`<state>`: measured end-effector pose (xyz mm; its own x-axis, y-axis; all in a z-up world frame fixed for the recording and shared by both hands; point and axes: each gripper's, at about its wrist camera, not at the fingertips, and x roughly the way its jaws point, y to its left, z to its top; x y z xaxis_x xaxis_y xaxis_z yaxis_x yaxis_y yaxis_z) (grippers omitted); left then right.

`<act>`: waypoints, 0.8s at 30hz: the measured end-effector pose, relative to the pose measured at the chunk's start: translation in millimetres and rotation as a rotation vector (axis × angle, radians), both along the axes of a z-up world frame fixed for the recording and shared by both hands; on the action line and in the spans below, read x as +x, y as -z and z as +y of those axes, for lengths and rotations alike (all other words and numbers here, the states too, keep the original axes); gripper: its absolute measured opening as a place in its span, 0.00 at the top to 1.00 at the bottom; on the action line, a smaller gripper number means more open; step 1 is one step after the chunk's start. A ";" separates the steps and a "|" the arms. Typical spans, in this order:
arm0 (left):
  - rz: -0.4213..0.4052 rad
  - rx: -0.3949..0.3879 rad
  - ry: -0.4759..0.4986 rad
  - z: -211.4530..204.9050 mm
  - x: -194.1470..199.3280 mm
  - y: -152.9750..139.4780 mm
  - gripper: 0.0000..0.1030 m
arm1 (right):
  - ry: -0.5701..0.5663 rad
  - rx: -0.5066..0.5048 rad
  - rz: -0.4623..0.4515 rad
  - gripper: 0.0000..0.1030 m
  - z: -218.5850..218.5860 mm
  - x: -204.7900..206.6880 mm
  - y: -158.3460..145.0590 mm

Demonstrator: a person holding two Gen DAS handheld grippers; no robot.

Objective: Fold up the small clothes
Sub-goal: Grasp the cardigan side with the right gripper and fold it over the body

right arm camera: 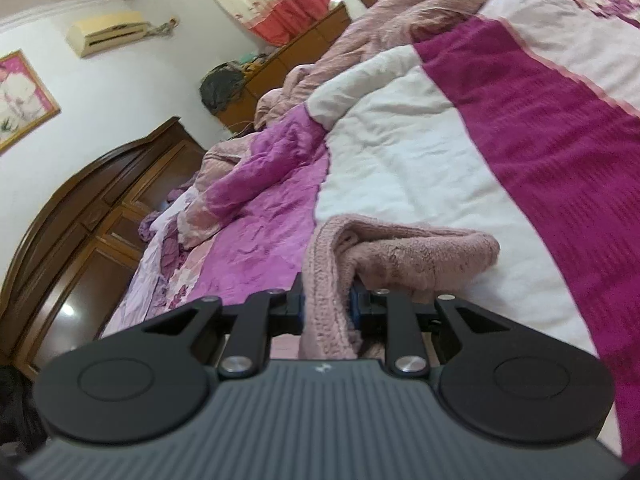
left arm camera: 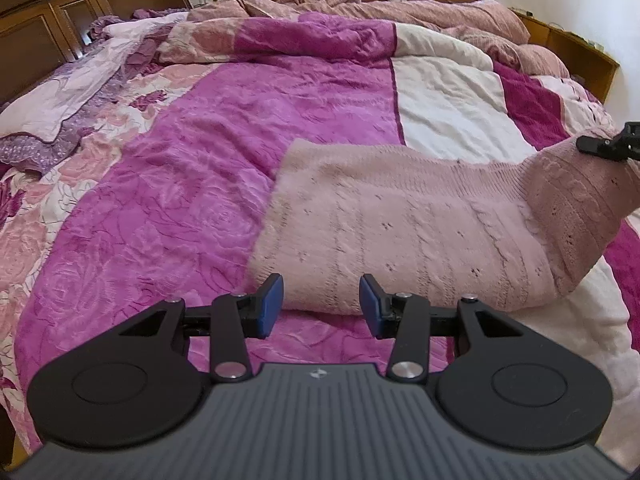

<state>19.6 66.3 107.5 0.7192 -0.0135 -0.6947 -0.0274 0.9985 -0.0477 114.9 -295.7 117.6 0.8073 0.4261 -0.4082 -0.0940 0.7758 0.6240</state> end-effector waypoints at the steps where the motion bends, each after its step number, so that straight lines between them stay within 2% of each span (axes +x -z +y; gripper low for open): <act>1: -0.005 -0.004 -0.005 3.6 -1.4 -1.5 0.51 | -0.012 -0.010 -0.006 0.77 6.9 1.7 -4.1; 10: -0.039 -0.012 -0.054 35.3 -9.9 -9.0 0.51 | -0.161 -0.142 -0.037 0.77 100.7 15.8 -30.7; 17: -0.055 -0.005 -0.088 60.8 -14.8 -10.0 0.51 | -0.262 -0.214 0.023 0.77 177.5 29.6 -11.9; 21: -0.035 0.004 -0.116 77.3 -11.5 -2.6 0.51 | -0.311 -0.251 0.049 0.77 211.9 31.0 0.5; 24: -0.008 -0.005 -0.140 88.2 -7.4 5.6 0.51 | -0.343 -0.325 0.046 0.77 236.4 29.8 9.5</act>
